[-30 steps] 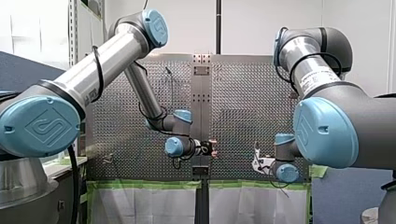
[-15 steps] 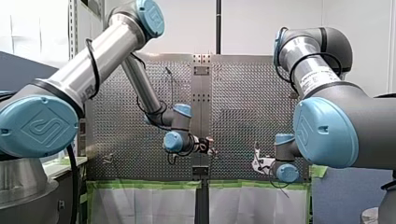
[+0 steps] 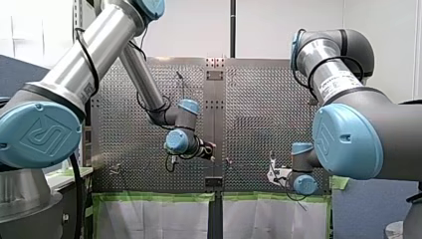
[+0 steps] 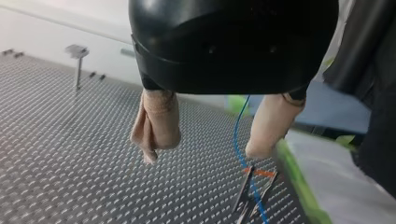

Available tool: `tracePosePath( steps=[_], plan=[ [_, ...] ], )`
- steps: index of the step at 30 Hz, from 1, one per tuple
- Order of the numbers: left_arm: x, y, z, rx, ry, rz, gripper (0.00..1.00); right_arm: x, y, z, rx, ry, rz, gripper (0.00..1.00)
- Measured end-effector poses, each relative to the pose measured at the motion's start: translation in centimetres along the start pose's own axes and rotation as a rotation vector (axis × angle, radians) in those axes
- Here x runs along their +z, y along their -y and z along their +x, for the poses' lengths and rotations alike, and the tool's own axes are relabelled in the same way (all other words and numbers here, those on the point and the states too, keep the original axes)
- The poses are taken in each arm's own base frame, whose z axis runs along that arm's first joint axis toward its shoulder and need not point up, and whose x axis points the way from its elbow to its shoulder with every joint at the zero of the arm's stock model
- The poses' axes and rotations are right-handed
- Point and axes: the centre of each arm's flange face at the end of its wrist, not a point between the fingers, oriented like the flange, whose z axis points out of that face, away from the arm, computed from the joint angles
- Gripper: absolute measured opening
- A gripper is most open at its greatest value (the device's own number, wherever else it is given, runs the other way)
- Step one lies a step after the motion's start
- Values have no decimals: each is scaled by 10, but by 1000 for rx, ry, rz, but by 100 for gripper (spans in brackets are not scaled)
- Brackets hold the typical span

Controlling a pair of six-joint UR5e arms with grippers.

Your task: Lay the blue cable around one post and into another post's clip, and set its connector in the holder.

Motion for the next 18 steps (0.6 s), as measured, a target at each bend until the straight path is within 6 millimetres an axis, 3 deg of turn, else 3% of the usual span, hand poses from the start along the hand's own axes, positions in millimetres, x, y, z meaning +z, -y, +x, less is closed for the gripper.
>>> tracePosePath(
  steps=[7, 18],
  plan=[
    [-11, -13, -22, -73, 72, -66, 98, 0, 2, 0, 12, -3, 9, 0],
    [-8, -37, -103, -224, 242, -183, 98, 0, 2, 0, 18, -5, 9, 0]
  ],
)
